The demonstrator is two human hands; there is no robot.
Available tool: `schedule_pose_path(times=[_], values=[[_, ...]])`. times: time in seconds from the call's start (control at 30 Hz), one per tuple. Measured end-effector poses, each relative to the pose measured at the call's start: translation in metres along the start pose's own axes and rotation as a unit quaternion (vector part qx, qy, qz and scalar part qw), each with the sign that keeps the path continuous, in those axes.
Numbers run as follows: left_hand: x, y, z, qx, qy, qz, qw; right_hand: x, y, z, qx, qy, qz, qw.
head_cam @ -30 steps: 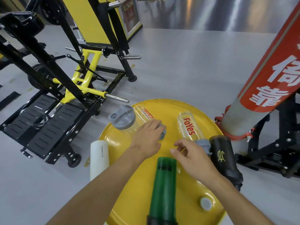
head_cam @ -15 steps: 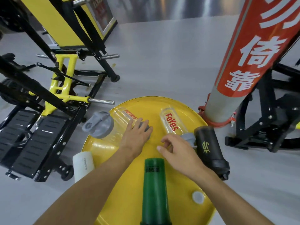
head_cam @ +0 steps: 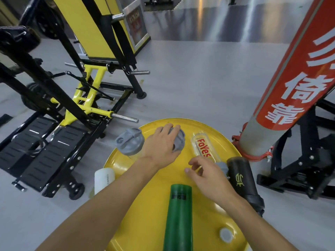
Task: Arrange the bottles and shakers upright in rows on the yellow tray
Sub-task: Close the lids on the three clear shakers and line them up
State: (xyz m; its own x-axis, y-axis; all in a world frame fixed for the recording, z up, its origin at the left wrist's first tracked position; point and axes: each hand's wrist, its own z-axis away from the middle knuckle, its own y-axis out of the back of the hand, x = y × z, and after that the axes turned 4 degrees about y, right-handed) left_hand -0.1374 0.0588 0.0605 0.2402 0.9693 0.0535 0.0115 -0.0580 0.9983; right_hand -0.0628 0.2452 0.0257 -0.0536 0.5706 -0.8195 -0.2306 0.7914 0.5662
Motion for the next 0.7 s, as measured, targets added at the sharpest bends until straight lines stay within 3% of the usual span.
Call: schedule_pose_path(times=[0.43,0.6,0.7], values=[[-0.03,0.038,-0.018,0.001,0.046,-0.158,0.986,-0.016,0.006,0.006,-0.008,0.014,0.023,1.0],[-0.04,0.037,-0.017,-0.013,0.028,-0.18,0.983,-0.015,0.008,0.011,-0.006,0.015,0.022,1.0],[-0.037,0.037,-0.014,-0.012,0.066,-0.126,0.99,-0.015,0.007,0.012,-0.01,0.015,0.027,0.999]])
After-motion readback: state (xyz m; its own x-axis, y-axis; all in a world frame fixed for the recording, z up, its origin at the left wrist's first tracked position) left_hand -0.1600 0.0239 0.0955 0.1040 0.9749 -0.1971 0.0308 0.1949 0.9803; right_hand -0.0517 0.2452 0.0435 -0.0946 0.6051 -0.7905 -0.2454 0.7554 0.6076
